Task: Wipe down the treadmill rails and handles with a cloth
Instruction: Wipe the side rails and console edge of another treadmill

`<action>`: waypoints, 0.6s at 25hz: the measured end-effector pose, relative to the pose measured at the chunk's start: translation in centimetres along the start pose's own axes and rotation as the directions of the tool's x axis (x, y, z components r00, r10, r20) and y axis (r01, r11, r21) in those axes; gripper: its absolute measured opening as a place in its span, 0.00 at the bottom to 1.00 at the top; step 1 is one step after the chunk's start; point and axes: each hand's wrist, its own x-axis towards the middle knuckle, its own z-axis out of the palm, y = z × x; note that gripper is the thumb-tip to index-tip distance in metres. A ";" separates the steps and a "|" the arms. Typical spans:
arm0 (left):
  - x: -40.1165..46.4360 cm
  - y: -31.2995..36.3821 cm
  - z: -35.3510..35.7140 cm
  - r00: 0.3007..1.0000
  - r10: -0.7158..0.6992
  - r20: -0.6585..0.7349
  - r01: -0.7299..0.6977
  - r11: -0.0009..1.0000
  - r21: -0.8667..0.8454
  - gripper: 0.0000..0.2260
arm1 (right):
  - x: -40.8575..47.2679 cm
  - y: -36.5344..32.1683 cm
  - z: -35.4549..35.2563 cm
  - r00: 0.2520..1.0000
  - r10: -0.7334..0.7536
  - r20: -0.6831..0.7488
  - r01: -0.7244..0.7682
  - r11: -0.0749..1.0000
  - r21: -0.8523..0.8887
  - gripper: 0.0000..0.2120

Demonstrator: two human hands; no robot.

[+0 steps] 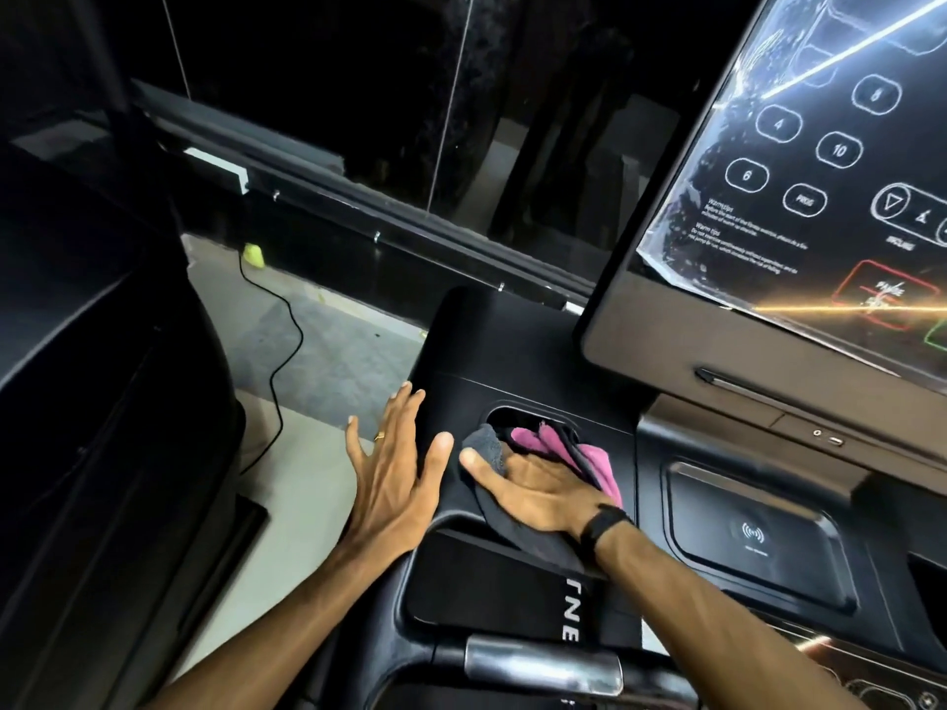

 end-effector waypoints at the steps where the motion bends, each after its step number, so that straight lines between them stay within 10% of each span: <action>1: 0.0 0.0 0.0 1.000 0.004 -0.005 -0.004 1.000 -0.006 0.32 | 0.4 -0.4 0.2 1.000 0.017 0.002 -0.017 0.997 -0.080 0.36; 8: -0.4 -0.1 -0.4 0.999 -0.045 -0.020 0.045 0.999 -0.020 0.31 | 0.9 -2.0 0.2 0.995 0.092 -0.040 -0.101 0.891 -0.444 0.44; 13: -0.3 -0.4 -0.4 0.998 -0.068 -0.015 0.068 0.997 0.038 0.33 | -1.3 0.5 3.2 0.867 -0.027 -0.498 -0.083 0.977 -0.197 0.27; 15: -0.5 -0.1 -0.3 0.996 -0.078 -0.042 0.078 0.997 -0.011 0.33 | -2.0 0.7 4.9 0.718 0.156 -0.679 -0.032 0.981 0.191 0.27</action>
